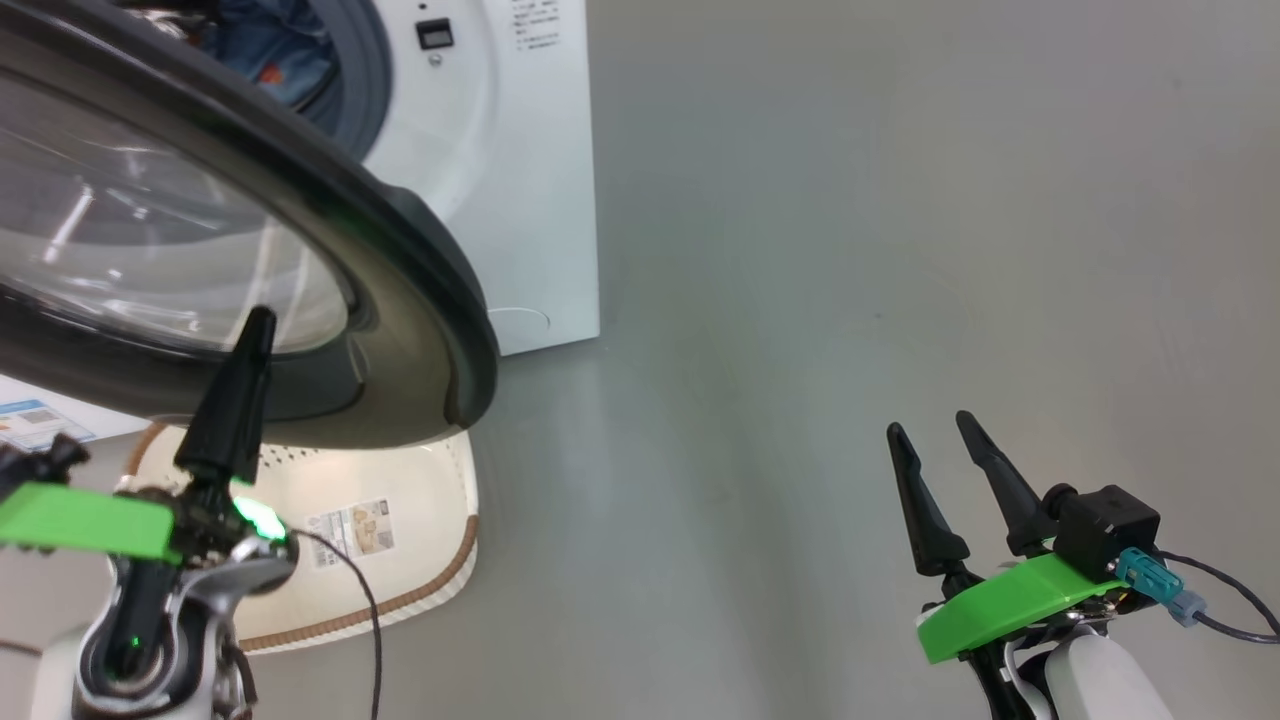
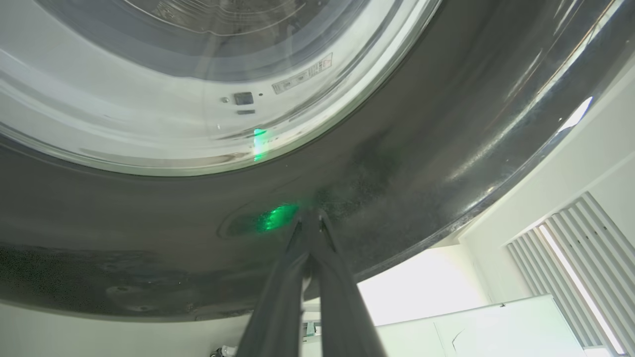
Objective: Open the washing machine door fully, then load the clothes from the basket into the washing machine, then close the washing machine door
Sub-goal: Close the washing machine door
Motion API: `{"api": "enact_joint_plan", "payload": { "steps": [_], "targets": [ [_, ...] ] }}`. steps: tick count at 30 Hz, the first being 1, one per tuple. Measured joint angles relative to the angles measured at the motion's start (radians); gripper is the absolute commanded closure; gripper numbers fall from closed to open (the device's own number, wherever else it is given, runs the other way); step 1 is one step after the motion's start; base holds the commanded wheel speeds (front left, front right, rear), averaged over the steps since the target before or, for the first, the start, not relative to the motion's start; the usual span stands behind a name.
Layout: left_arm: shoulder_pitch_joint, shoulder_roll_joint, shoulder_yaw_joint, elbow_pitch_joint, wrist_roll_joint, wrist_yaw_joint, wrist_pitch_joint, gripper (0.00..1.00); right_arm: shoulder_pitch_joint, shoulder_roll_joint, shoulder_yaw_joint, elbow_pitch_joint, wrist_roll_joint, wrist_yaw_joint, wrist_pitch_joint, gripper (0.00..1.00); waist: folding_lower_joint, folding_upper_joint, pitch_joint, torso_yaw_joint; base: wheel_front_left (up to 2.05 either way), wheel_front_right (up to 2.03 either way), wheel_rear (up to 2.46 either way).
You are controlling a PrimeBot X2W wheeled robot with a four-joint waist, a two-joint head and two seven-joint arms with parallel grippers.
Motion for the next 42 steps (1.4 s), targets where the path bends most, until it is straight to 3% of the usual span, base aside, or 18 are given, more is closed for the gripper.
{"api": "enact_joint_plan", "payload": {
  "steps": [19,20,21,22,28,34,38,42],
  "targets": [
    [0.246,0.002,-0.029,-0.131,0.023,0.0,-0.224,1.0,0.04,0.0,-0.002,0.003,0.008,0.0,0.0,0.0,0.0,0.0,-0.088,0.074,0.0,0.0,0.0],
    [0.277,0.002,-0.029,-0.151,0.039,0.0,-0.27,0.64,0.04,0.0,-0.001,0.003,0.013,0.0,0.0,0.0,0.0,0.0,-0.098,0.082,0.0,0.0,0.0],
    [0.277,0.002,-0.029,-0.151,0.039,0.0,-0.27,0.15,0.04,0.0,-0.001,0.003,0.013,0.0,0.0,0.0,0.0,0.0,-0.098,0.082,0.0,0.0,0.0],
    [0.287,0.002,-0.03,-0.154,0.047,0.0,-0.289,0.0,0.04,0.0,0.0,0.003,0.017,0.0,0.0,0.0,0.0,0.0,-0.101,0.083,0.0,0.0,0.0],
    [0.334,0.013,-0.043,-0.191,0.178,0.0,-0.435,0.0,0.042,0.0,-0.001,0.005,0.024,0.0,0.0,0.0,0.0,0.0,-0.114,0.09,0.0,0.0,0.0],
    [0.378,0.109,-0.169,-0.191,0.348,0.0,-0.633,0.0,0.043,0.0,-0.001,0.004,0.024,0.0,0.0,0.0,0.0,0.0,-0.124,0.095,0.0,0.0,0.0],
    [0.391,0.182,-0.211,-0.127,0.567,0.0,-0.683,0.0,0.046,0.0,-0.001,0.004,0.024,0.0,0.0,0.0,0.0,0.0,-0.13,0.1,0.0,0.0,0.0],
    [0.391,0.134,-0.139,-0.117,0.769,-0.001,-0.687,0.0,0.059,0.001,-0.002,0.001,0.024,0.0,0.0,0.0,0.0,0.0,-0.132,0.104,0.0,0.0,0.0]
  ]
}}
